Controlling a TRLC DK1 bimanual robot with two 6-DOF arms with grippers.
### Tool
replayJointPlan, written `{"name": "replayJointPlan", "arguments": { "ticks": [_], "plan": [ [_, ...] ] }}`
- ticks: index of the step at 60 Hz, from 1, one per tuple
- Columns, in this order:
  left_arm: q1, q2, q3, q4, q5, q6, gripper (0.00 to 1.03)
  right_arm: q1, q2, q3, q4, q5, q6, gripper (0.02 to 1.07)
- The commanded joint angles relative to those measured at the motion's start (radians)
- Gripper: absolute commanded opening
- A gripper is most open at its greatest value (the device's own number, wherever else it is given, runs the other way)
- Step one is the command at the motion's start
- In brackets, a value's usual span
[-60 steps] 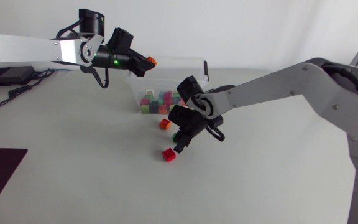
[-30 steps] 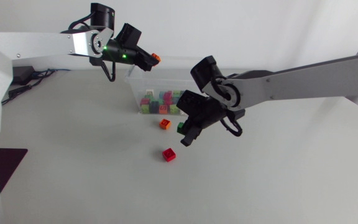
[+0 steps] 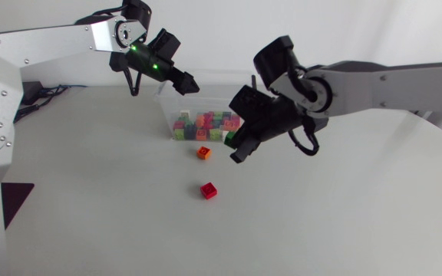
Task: Place the duplo bricks in the container
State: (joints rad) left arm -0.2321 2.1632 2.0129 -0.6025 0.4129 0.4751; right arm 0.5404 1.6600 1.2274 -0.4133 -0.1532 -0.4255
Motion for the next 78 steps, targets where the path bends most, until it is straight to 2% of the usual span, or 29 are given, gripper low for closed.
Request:
{"name": "replayJointPlan", "arguments": {
  "ticks": [1, 16, 26, 39, 52, 68, 78],
  "plan": [
    [-0.001, -0.078, -0.046, -0.029, -0.002, 0.046, 0.99, -0.02, -0.031, 0.069, -0.013, 0.0, 0.031, 0.15],
    [-0.006, -0.286, -0.37, -0.014, -0.002, 0.163, 0.99, -0.057, 0.004, 0.199, -0.001, 0.0, 0.079, 0.15],
    [-0.018, -0.35, -0.497, 0.009, -0.002, 0.209, 0.99, -0.066, 0.044, 0.264, 0.011, 0.0, 0.103, 0.15],
    [-0.075, -0.399, -0.671, 0.061, -0.002, 0.27, 0.99, -0.088, 0.089, 0.343, 0.014, 0.0, 0.129, 0.15],
    [-0.133, -0.41, -0.796, 0.11, -0.003, 0.304, 0.99, -0.108, 0.138, 0.408, 0.027, -0.005, 0.152, 0.15],
    [-0.173, -0.388, -0.928, 0.233, -0.031, 0.307, 0.99, -0.111, 0.201, 0.485, 0.034, -0.011, 0.169, 0.15],
    [-0.193, -0.365, -0.942, 0.257, -0.054, 0.303, 0.99, -0.109, 0.227, 0.531, 0.01, -0.013, 0.179, 0.15]
  ]
}}
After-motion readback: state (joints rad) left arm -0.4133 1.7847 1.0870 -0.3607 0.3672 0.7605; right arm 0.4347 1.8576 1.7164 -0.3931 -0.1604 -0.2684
